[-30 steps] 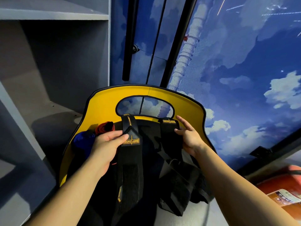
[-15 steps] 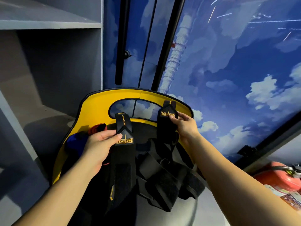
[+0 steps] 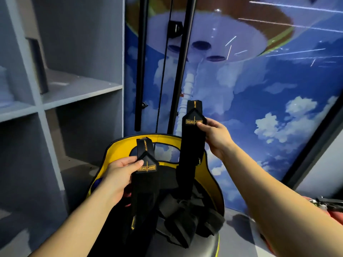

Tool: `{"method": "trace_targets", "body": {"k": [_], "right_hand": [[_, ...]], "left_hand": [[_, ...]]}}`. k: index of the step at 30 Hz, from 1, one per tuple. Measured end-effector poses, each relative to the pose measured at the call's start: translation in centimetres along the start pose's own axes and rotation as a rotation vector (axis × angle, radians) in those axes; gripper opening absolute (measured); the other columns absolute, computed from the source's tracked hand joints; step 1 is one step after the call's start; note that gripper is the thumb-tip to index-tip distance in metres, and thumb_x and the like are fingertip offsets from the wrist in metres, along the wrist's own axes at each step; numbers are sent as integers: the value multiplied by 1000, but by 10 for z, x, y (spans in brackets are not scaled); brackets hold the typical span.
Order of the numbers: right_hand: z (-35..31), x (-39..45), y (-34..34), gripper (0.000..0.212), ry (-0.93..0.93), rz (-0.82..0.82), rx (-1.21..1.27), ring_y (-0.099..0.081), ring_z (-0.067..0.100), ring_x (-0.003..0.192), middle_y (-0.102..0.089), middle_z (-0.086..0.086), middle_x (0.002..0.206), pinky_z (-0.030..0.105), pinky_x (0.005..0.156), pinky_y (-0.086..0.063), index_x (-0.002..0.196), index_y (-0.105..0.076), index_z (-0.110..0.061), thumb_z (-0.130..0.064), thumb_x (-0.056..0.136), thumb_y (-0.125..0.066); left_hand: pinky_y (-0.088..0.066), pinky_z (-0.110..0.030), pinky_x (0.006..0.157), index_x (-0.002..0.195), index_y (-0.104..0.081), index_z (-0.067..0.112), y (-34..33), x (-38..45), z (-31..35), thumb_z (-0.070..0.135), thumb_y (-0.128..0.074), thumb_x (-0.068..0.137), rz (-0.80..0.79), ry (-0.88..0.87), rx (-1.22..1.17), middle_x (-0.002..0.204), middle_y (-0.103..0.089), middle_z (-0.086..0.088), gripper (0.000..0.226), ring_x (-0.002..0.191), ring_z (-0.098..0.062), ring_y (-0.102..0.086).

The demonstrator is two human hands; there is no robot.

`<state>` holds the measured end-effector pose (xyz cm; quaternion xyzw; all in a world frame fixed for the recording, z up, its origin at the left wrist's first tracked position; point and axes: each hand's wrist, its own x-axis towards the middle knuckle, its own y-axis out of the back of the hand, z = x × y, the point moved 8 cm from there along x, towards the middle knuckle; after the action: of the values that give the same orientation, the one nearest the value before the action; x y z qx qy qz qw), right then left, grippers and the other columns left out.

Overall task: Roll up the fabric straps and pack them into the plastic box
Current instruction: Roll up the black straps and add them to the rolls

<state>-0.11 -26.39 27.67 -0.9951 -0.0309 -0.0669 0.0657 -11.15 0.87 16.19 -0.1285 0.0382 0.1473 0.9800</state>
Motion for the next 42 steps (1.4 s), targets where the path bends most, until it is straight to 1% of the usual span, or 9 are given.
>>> {"method": "trace_targets", "body": {"k": [3, 8, 14, 18, 23, 27, 33, 39, 42], "right_hand": [[-34, -20, -9, 23, 40, -20, 26, -73, 21, 91, -75, 10, 105, 25, 73, -58, 116, -69, -4, -2, 94, -63], [-74, -63, -31, 20, 44, -57, 67, -74, 19, 83, -76, 10, 98, 22, 65, -56, 113, -70, -4, -3, 94, -63], [-106, -127, -57, 18, 92, -115, 26, -72, 24, 89, -76, 14, 101, 29, 74, -56, 104, -73, -4, -18, 94, -69], [-132, -170, -67, 18, 160, -160, 56, -72, 25, 92, -75, 17, 106, 28, 75, -56, 104, -74, -5, -18, 94, -69], [-150, -210, -86, 22, 211, -215, 125, -71, 27, 96, -73, 18, 112, 40, 89, -57, 112, -71, -7, -19, 94, -69], [-153, -226, -107, 18, 245, -221, 159, -72, 20, 89, -75, 10, 102, 28, 74, -58, 112, -70, -7, -13, 96, -64], [-143, -227, -130, 24, 189, -243, 278, -71, 29, 104, -73, 14, 114, 38, 86, -57, 121, -67, -12, -17, 98, -62], [-138, -230, -135, 23, 197, -201, 309, -72, 24, 104, -74, 8, 114, 36, 83, -57, 122, -65, -20, -19, 99, -61], [-141, -231, -135, 20, 248, -150, 262, -73, 22, 100, -75, 4, 108, 35, 84, -59, 117, -66, -23, -17, 99, -61]], "left_hand": [[-52, -43, 90, 104, -72, 18, -3, -23, 35, 8, -76, 85, -11, -53, 19, 92, -78, -3, 22, 95, -24, -70], [-57, -30, 64, 92, -71, 19, -6, -66, 89, 2, -73, 87, -22, -130, 20, 73, -77, 2, 18, 65, -9, -72], [-55, -31, 72, 116, -68, 12, 2, -113, 136, 3, -75, 85, -2, -160, -44, 98, -75, -7, 33, 87, -18, -70], [-55, -34, 82, 120, -66, 12, 3, -139, 163, 2, -72, 87, -21, -205, -111, 103, -74, -7, 35, 90, -18, -69], [-58, -29, 64, 117, -66, 13, -7, -160, 185, 1, -68, 89, -70, -235, -217, 104, -74, -9, 31, 84, -15, -74], [-58, -30, 66, 127, -67, 13, -22, -171, 198, 7, -70, 88, -140, -240, -265, 110, -76, -9, 40, 92, -21, -74], [-53, -44, 96, 131, -64, 20, -36, -185, 205, 14, -67, 93, -194, -204, -287, 115, -74, -11, 39, 105, -28, -70], [-50, -41, 95, 126, -64, 22, -43, -192, 206, 18, -55, 101, -207, -182, -296, 120, -71, -12, 27, 107, -26, -67], [-51, -38, 87, 132, -62, 21, -46, -192, 204, 22, -48, 104, -220, -152, -293, 127, -69, -13, 32, 105, -26, -66]]}}
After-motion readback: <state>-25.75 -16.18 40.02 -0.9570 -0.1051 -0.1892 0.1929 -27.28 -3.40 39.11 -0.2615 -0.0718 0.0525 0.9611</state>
